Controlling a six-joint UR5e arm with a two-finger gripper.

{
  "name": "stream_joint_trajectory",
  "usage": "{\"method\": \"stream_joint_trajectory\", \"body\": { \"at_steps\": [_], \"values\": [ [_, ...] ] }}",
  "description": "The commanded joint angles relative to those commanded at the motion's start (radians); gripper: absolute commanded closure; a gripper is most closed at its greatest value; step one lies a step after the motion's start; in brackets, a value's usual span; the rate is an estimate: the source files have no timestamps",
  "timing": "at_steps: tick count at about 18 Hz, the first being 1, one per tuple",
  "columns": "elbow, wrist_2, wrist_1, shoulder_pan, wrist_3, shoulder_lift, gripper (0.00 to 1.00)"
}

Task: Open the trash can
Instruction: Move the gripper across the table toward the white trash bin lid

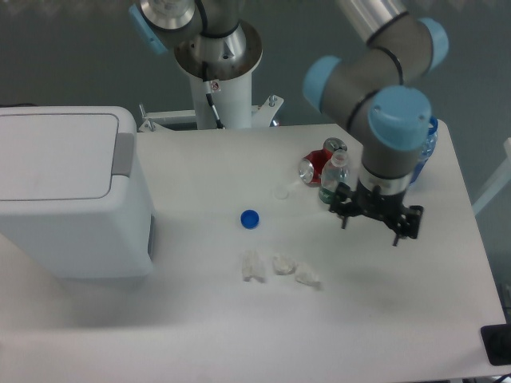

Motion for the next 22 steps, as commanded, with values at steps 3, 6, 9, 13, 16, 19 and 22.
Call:
{"method": "stream_joint_trajectory", "body": {
  "at_steps": [3,6,9,13,16,19,22],
  "values": [
    [-0.002,-0.030,-0.103,-0.061,-0.106,0.061,0.00],
    [-0.005,-0.141,-0.221,-0.080,-0.138,0.133,0.06],
    [-0.006,-0.228,-0.296,-0.080,-0.157,0.182,0.25],
    [-0.005,-0.278,-0.341,-0.091,-0.180,0.210,0.51],
    [-0.005,-0.284,-0.342,-0.127,-0.267,0.229,0.67],
    [-0.005,-0.290,-0.342,-0.149,-0.287,0.241,0.74],
    [0.000,-0.316,-0.341,-0.157,-0.318,0.244,0.78]
  ]
}}
